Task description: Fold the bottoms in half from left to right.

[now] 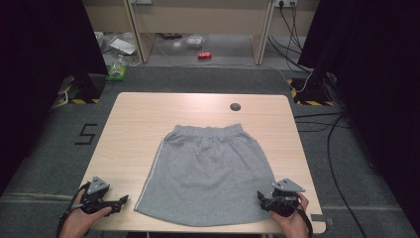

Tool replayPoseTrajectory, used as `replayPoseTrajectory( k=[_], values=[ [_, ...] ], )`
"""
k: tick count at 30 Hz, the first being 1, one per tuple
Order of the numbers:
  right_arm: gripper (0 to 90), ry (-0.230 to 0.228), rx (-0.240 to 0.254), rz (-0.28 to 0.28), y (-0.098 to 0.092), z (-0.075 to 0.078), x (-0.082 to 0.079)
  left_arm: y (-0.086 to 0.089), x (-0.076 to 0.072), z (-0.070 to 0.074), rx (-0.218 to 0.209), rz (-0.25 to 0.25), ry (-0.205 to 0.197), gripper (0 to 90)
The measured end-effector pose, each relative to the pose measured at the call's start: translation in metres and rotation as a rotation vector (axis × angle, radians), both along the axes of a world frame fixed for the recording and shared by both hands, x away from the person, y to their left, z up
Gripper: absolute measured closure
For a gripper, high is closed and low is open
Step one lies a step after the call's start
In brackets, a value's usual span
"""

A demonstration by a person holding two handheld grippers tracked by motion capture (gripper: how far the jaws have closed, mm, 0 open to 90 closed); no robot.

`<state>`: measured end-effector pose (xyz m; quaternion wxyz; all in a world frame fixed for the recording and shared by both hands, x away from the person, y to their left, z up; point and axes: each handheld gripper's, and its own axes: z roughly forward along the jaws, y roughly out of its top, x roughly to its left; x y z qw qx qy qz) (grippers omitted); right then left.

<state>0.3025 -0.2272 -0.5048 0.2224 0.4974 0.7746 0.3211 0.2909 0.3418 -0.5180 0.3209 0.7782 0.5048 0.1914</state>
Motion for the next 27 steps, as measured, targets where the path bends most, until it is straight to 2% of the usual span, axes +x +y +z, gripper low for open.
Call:
replayPoseTrajectory(
  k=[12, 13, 16, 17, 18, 19, 22, 27],
  values=[
    [25.9, -0.007, 0.013, 0.005, 0.003, 0.001, -0.001, -0.001, 0.004, 0.001, -0.008, 0.014, 0.003, 16.9],
    [25.9, -0.007, 0.015, 0.006, 0.004, 0.001, -0.001, -0.001, 0.004, 0.002, -0.009, 0.012, -0.001, 19.3],
    [25.9, -0.011, 0.015, 0.01, 0.006, 0.0, -0.001, -0.004, 0.008, 0.005, -0.025, 0.0, -0.008, 19.0],
    [25.9, -0.002, 0.019, 0.017, 0.008, 0.0, 0.0, -0.005, 0.013, 0.007, -0.065, -0.006, -0.002, 19.0],
    [26.0, -0.002, 0.021, 0.022, 0.008, -0.001, 0.0, -0.005, 0.013, 0.007, -0.065, -0.006, -0.002, 19.0],
    [26.0, 0.0, 0.025, 0.019, 0.009, 0.0, 0.0, -0.006, 0.016, 0.007, -0.083, -0.005, 0.002, 19.0],
    [26.0, -0.005, 0.024, 0.024, 0.011, 0.0, 0.0, -0.01, 0.023, 0.009, -0.081, -0.008, 0.001, 19.0],
    [26.2, -0.017, 0.022, 0.04, 0.013, 0.002, 0.0, -0.019, 0.039, 0.015, -0.101, -0.019, -0.008, 19.0]
  ],
)
